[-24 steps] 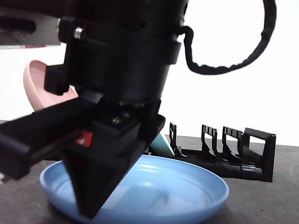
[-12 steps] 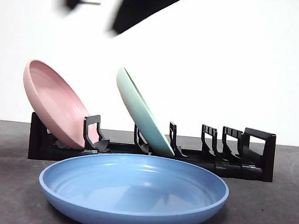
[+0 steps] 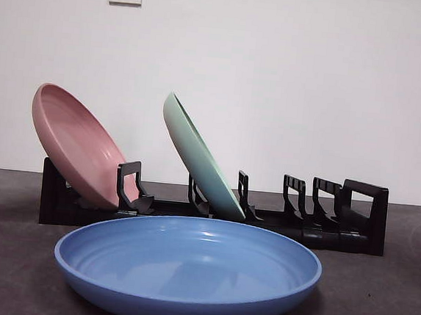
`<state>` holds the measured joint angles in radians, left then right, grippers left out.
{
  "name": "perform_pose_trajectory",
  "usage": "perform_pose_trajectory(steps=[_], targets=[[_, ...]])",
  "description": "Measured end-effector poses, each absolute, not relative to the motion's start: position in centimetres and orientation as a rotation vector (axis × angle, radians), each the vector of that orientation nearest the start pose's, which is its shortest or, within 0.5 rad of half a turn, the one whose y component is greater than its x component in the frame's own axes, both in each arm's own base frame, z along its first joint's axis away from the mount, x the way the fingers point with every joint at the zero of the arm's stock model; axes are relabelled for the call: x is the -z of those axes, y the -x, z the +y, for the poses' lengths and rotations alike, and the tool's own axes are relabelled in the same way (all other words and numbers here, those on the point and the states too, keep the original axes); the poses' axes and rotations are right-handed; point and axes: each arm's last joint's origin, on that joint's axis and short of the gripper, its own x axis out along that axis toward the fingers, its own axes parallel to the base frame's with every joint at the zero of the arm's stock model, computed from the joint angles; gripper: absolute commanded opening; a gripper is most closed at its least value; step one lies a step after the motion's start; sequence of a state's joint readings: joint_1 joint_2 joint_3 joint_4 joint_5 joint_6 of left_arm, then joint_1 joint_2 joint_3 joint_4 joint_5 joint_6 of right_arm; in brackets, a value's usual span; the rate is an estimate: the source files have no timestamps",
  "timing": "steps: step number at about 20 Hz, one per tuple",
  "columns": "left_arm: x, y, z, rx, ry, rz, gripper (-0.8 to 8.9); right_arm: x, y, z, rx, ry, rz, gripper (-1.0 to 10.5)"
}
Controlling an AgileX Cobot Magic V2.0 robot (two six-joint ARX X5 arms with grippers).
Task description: Place the plate
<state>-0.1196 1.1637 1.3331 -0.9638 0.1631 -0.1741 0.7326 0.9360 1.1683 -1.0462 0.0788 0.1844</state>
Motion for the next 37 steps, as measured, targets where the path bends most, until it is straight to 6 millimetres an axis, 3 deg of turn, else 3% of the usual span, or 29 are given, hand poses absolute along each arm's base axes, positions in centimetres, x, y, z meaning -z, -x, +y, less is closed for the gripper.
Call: perform_pose_trajectory(steps=[6,13,18,26,27,30,37], targets=[[-36.7,-27.7,-6.9,0.132,0.046,0.923,2.55,-36.0,-11.7,10.1,-0.532,0.163,0.813,2.8],[-32.9,-31.5,-9.5,-0.060,-0.145,0.990,3.06,-36.0,-11.8,10.0,-0.497,0.189,0.798,2.8],[-32.6,-32.2,-9.8,-0.060,-0.139,0.966,2.46,-36.0,-11.8,10.0,-0.498,0.197,0.801,2.8],[-32.1,-32.6,-9.9,-0.062,-0.142,0.976,2.36,-36.0,-11.8,10.0,-0.498,0.198,0.804,2.8],[-31.8,-32.8,-9.9,-0.063,-0.145,0.986,2.15,-36.0,-11.8,10.0,-0.498,0.198,0.804,2.8],[-31.4,-33.1,-10.0,-0.064,-0.150,0.999,0.21,-36.0,-11.8,9.9,-0.493,0.201,0.803,2.8],[-32.9,-33.2,-10.1,-0.065,-0.148,0.962,0.07,-35.9,-11.8,9.9,-0.471,0.211,0.801,2.8]])
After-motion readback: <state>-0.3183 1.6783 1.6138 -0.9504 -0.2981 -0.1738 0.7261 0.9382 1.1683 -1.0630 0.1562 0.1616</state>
